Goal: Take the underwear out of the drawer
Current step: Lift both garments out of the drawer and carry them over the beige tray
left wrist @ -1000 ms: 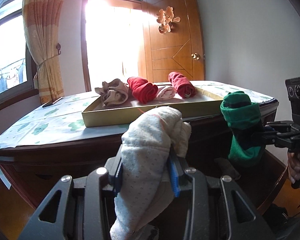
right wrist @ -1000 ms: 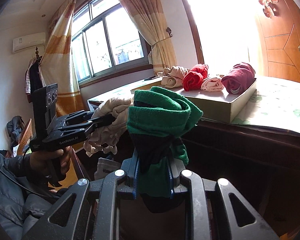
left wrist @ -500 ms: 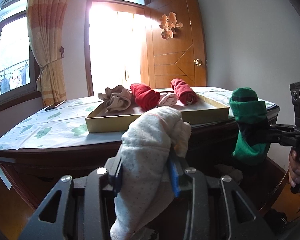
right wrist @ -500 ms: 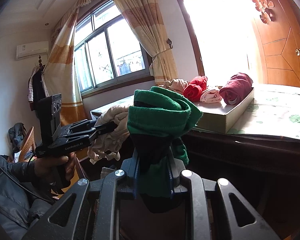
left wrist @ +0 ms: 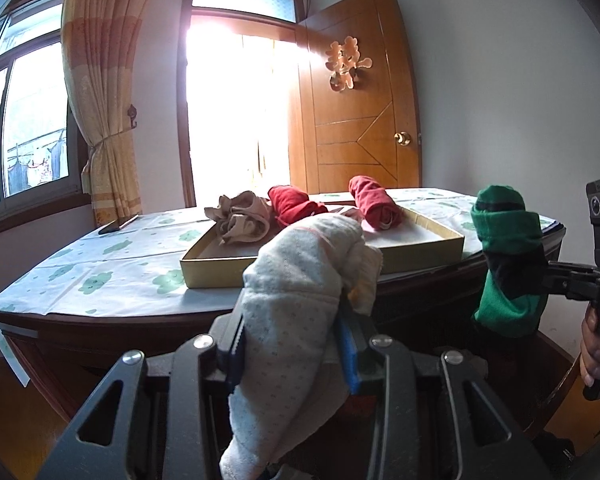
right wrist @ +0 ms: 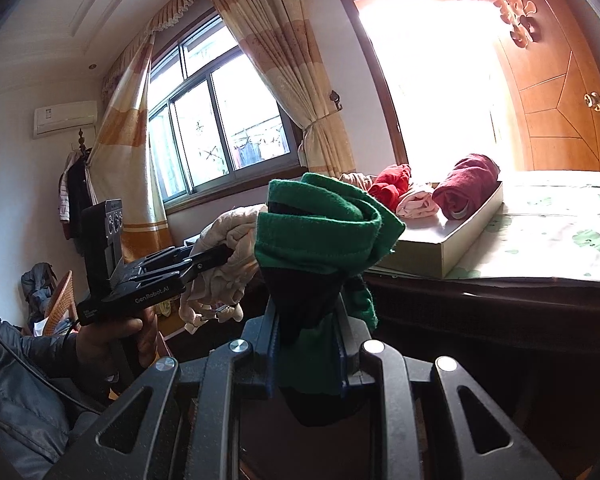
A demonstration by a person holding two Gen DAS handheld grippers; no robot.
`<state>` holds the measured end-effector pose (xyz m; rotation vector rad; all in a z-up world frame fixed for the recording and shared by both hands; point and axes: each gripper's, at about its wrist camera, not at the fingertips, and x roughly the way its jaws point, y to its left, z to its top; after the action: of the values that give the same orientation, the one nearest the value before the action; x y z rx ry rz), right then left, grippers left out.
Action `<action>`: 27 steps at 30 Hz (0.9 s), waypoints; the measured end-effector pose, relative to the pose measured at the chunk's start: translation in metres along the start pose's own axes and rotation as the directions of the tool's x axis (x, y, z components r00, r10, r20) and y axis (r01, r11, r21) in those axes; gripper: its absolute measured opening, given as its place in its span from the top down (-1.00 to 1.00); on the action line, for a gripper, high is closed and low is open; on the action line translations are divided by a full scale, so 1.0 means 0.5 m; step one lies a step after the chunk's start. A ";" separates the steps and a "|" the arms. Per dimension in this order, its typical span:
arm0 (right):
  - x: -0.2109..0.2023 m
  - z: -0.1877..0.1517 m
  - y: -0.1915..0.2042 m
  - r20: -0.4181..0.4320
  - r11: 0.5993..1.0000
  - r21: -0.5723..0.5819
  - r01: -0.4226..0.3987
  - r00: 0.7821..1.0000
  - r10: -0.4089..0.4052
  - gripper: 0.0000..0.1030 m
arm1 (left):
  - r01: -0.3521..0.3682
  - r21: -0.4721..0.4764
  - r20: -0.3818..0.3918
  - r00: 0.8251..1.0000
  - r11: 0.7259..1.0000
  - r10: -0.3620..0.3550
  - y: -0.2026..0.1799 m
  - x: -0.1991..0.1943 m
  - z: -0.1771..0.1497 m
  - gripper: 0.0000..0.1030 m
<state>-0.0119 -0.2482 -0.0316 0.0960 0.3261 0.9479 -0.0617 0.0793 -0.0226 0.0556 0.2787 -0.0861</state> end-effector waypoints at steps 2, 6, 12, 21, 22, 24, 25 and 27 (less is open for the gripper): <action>-0.002 0.001 -0.001 0.004 1.000 0.008 -0.003 1.000 0.003 0.54 | 0.002 0.003 0.002 1.000 1.000 -0.002 -0.001 0.000 0.003 0.28; -0.001 0.009 -0.003 0.006 1.000 0.022 -0.006 1.000 0.006 0.54 | 0.003 0.014 0.000 1.000 1.000 -0.003 -0.006 0.003 0.011 0.28; -0.006 0.031 0.014 0.017 1.000 0.002 -0.013 1.000 0.013 0.54 | 0.016 0.009 -0.001 1.000 1.000 -0.016 -0.006 0.008 0.031 0.28; -0.007 0.065 0.023 0.020 1.000 0.002 -0.012 1.000 0.012 0.54 | 0.029 0.020 -0.012 1.000 0.999 -0.029 -0.015 0.021 0.056 0.28; -0.004 0.069 0.022 0.019 1.000 0.004 -0.011 1.000 0.010 0.54 | 0.032 0.020 -0.014 0.999 0.999 -0.031 -0.016 0.024 0.060 0.28; -0.004 0.078 0.021 0.021 1.000 0.010 -0.010 1.000 0.010 0.54 | 0.039 0.014 -0.018 0.999 0.999 -0.039 -0.016 0.027 0.070 0.28; -0.007 0.080 0.024 0.024 1.000 0.011 -0.007 1.000 0.007 0.54 | 0.043 0.010 -0.019 0.999 0.999 -0.043 -0.015 0.029 0.076 0.28; -0.006 0.094 0.023 0.026 1.000 0.016 -0.001 1.000 0.000 0.54 | 0.049 0.005 -0.020 0.999 0.999 -0.049 -0.014 0.034 0.090 0.28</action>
<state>-0.0076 -0.2413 0.0159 0.1227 0.3100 0.9439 -0.0337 0.0682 0.0157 0.0553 0.3002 -0.1351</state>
